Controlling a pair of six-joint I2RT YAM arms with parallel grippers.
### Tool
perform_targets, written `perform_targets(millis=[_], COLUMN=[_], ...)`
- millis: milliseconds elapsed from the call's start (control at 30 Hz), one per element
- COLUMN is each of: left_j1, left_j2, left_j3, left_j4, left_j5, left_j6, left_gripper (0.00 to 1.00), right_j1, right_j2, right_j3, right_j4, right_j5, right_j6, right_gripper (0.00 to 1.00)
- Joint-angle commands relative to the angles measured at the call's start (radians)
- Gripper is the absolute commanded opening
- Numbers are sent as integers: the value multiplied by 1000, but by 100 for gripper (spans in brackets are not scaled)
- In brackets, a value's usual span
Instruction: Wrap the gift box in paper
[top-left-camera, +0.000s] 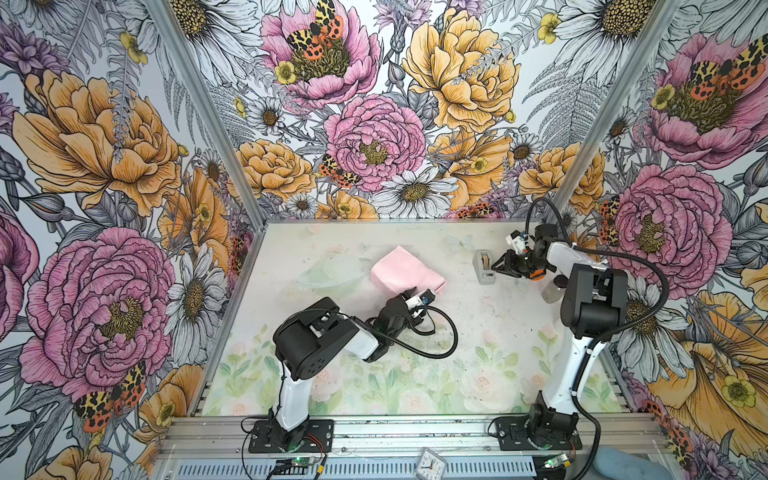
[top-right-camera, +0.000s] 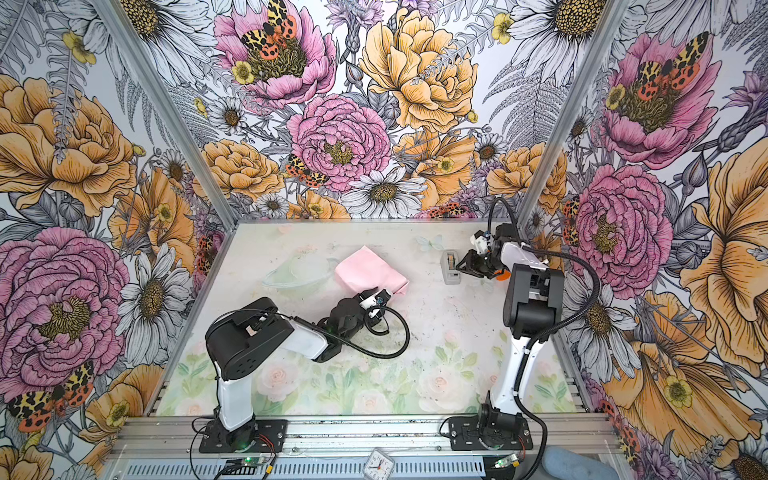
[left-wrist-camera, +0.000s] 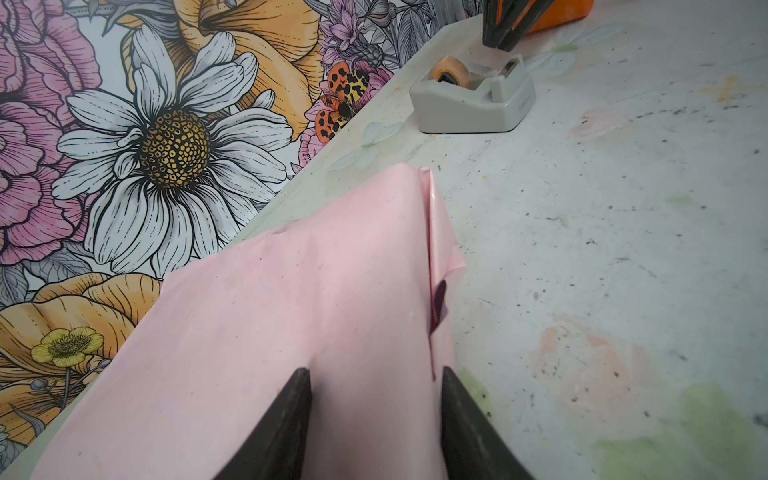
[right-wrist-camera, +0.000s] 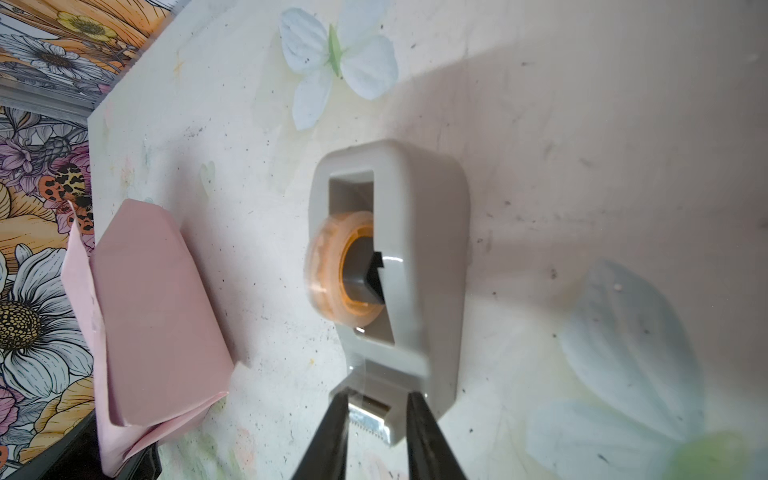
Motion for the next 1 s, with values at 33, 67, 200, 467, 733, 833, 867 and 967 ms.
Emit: perform_targets(millis=[33, 67, 200, 467, 733, 833, 867, 967], left_j1=[1, 2, 0, 0, -1, -4, -3, -3], left_j2=[80, 80, 83, 81, 83, 83, 83, 82], left_j3=[-42, -41, -39, -43, -41, -40, -39, -39], left_j4=[-255, -255, -255, -258, -260, -262, -262, -263], left_j5=[61, 61, 62, 59, 58, 57, 56, 56], left_j6=[-91, -90, -91, -92, -92, -90, -91, -93], left_gripper=[49, 49, 49, 49, 49, 49, 49, 49], right_j1=[-2, -2, 3, 12, 16, 20, 20, 24], right_j2=[-13, -5, 24, 74, 115, 133, 138, 153], right_j3=[46, 49, 62, 71, 77, 84, 89, 101], right_j4=[-5, -4, -5, -6, -10, -25, -35, -67], right_j5=[-32, -38, -62, -71, -84, -88, -91, -99], right_j6=[-18, -19, -18, -23, -28, -36, -42, -60], right_gripper=[27, 27, 27, 27, 27, 27, 27, 26])
